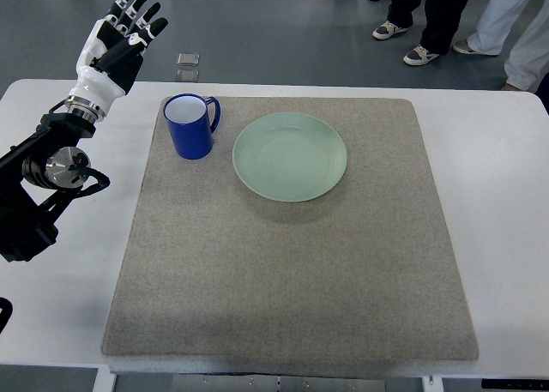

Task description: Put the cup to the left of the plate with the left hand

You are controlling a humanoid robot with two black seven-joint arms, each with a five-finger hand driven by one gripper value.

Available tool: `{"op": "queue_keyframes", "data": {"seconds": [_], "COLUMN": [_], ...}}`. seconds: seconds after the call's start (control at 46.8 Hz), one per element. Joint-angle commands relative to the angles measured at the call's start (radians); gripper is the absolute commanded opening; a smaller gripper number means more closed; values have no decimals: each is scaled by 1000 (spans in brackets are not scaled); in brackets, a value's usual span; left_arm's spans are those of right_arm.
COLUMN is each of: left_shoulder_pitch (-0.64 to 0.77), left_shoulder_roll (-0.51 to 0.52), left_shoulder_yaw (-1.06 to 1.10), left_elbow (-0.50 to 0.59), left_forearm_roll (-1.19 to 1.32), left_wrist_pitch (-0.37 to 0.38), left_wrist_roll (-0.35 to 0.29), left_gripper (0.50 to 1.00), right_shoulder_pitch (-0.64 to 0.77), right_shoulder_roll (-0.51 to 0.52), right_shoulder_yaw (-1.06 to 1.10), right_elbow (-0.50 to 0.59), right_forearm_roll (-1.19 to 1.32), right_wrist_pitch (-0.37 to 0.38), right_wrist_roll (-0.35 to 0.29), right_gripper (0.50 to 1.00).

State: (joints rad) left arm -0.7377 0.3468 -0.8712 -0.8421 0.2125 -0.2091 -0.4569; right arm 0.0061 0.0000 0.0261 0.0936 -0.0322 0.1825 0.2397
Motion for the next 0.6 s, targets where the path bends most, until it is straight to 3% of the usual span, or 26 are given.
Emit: {"op": "queue_keyframes", "data": {"seconds": [0.0,0.363,0.576], "left_shoulder_pitch": [-6,-15,-17], "left_shoulder_roll": [-5,-38,-46], "left_shoulder_yaw": [1,12,11], "left_elbow": [15,67,64], "left_forearm_roll": [-38,-182,-180], "left_wrist_pitch": [11,89,76], "left_wrist_roll": [23,121,121], "left_gripper": [981,981,990], "right_shoulder_pitch": [0,0,0], "right_shoulder_roll": [0,0,0], "right_shoulder_yaw": [0,0,0], "right_elbow": [0,0,0], "right_forearm_roll": [2,0,0], "right_wrist_pitch": [0,0,0], "right_wrist_roll": [1,0,0], "right_gripper": [932,932,932]}}
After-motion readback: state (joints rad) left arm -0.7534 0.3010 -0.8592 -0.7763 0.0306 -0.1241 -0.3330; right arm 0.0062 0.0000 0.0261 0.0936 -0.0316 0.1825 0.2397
